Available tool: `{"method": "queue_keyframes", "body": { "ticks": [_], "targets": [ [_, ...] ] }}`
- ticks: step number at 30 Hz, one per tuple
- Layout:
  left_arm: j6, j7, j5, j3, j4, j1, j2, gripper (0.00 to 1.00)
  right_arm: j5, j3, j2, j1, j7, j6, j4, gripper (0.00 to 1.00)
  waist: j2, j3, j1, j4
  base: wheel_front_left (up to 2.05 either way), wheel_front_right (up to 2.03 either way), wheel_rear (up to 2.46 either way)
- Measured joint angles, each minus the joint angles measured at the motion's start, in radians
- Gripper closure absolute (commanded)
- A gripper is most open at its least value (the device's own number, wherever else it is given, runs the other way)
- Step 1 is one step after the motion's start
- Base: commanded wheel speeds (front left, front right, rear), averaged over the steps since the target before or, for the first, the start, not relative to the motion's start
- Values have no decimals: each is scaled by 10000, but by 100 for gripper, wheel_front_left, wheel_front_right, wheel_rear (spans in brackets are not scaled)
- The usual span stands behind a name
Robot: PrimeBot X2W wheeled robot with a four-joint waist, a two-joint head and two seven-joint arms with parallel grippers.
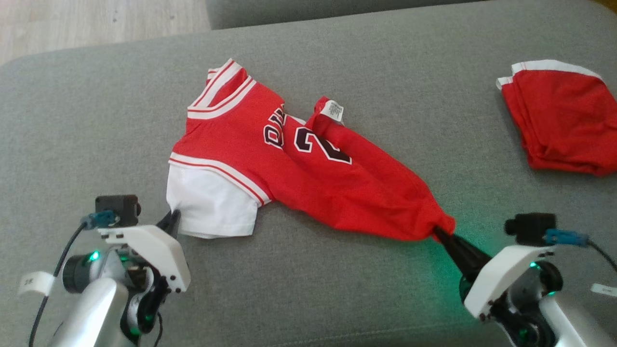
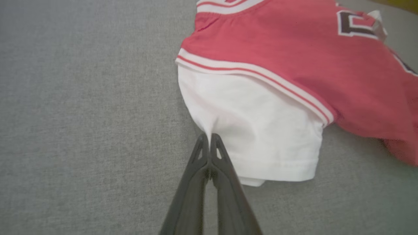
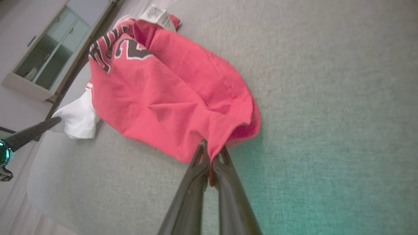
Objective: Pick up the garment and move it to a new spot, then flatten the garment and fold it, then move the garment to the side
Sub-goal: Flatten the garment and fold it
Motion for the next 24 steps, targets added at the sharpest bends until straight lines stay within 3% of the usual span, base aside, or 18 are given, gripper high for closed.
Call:
{"method": "queue_keyframes", "body": {
  "ticks": [6,10,14,18,21,24],
  "targets": [
    [-2,-288,-102,136,-1045,172,36,100,723,-63,-278,-128,-660,0,-673,100,0,-57,-1,129,0,0,0],
    [-69,-272,-56,211,-1271,-687,81,100,1446,-232,-560,-1054,-706,0,-945,100,0,289,-1,178,0,0,0],
    [-297,-328,25,274,-1045,-2884,-56,100,1929,-188,-1106,-3039,-1032,0,-1264,100,0,904,0,241,0,0,0],
    [-604,-715,-125,374,12,-5349,-761,100,2253,-102,-1749,-5328,-1609,0,-1271,100,0,1678,1,346,0,0,0],
    [-815,-965,-249,525,1097,-7047,-1202,100,2700,111,-2017,-6963,-1927,0,-761,100,0,2313,2,432,0,0,0],
    [-1020,-1262,-96,594,2167,-8818,-1281,100,3127,420,-2065,-8591,-2207,0,23,100,-1,2896,4,513,0,0,0]
  ]
}}
